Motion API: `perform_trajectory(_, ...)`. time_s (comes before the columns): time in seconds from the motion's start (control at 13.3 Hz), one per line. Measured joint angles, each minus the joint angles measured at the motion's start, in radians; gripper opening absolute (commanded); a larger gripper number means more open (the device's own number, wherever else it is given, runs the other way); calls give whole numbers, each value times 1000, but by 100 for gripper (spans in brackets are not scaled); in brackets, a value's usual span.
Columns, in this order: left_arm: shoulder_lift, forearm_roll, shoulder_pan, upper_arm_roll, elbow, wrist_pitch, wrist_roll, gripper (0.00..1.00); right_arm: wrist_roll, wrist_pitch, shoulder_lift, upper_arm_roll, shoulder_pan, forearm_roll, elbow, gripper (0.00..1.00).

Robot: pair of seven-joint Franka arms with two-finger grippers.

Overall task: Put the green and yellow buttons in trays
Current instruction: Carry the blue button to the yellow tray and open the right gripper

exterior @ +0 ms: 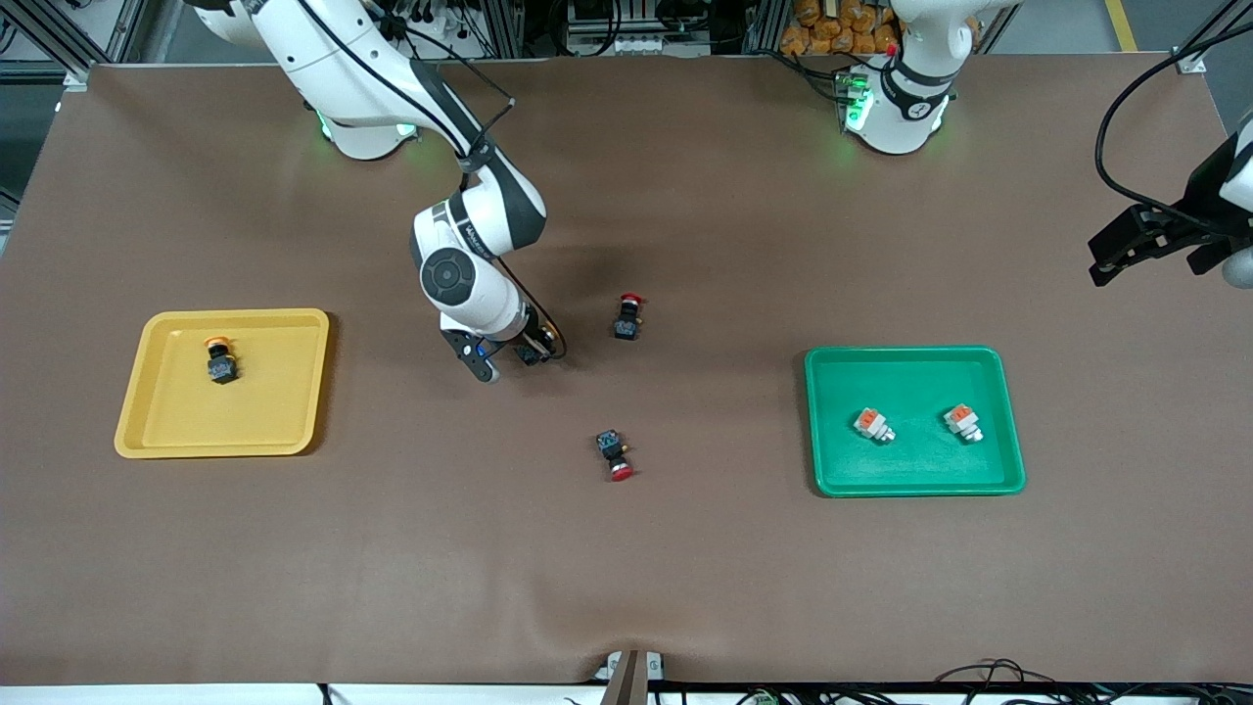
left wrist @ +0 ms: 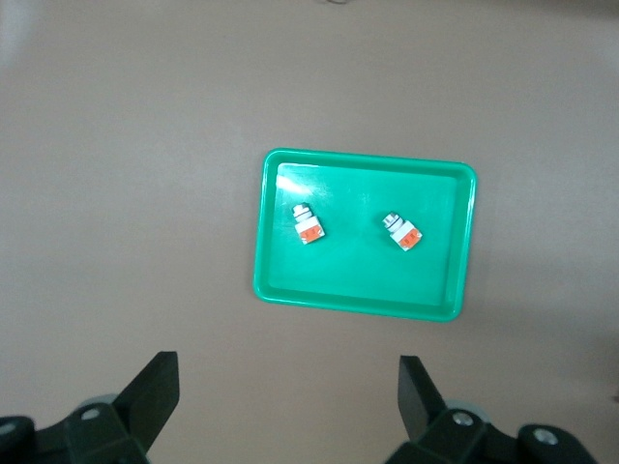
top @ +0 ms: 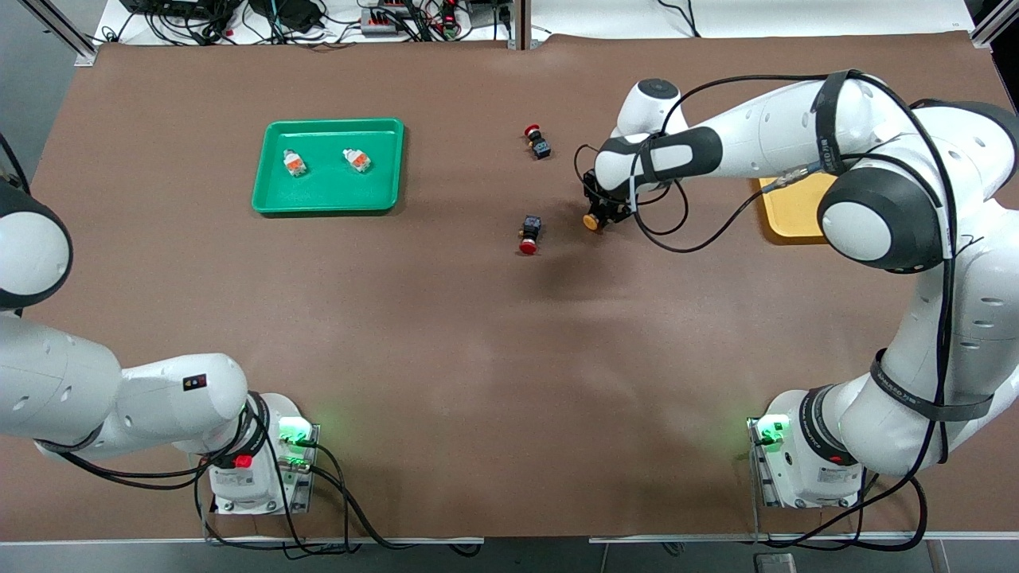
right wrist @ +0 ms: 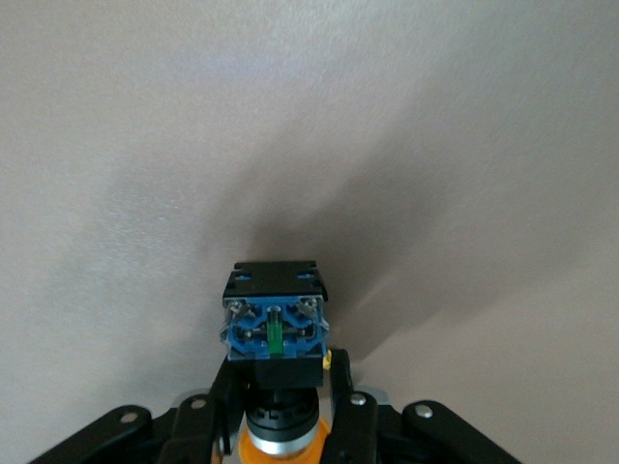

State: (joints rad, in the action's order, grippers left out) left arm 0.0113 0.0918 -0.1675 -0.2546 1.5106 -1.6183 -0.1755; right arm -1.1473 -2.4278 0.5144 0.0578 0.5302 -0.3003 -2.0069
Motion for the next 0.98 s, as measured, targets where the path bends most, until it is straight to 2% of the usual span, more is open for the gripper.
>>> perform_trajectory(0.15, 0, 0, 127, 133, 7, 0, 2, 100, 173, 213, -23, -10, -73, 0, 56, 0)
perform_trajectory(0.23, 0, 0, 151, 157, 10, 0, 2, 100, 288, 320, -36, -14, -137, 0, 87, 0)
perform_trajectory(0.38, 0, 0, 158, 162, 11, 0, 2, 100, 519, 463, -55, -17, -278, 0, 129, 0)
perform_trajectory(0.75, -5, -2, 167, 149, 12, 35, 4, 100, 1084, 539, -61, -30, -512, 16, 138, 0)
perform_trajectory(0.98, -38, -85, 167, 144, 37, 60, 4, 100, 1317, 542, -56, -32, -639, 116, 160, 0)
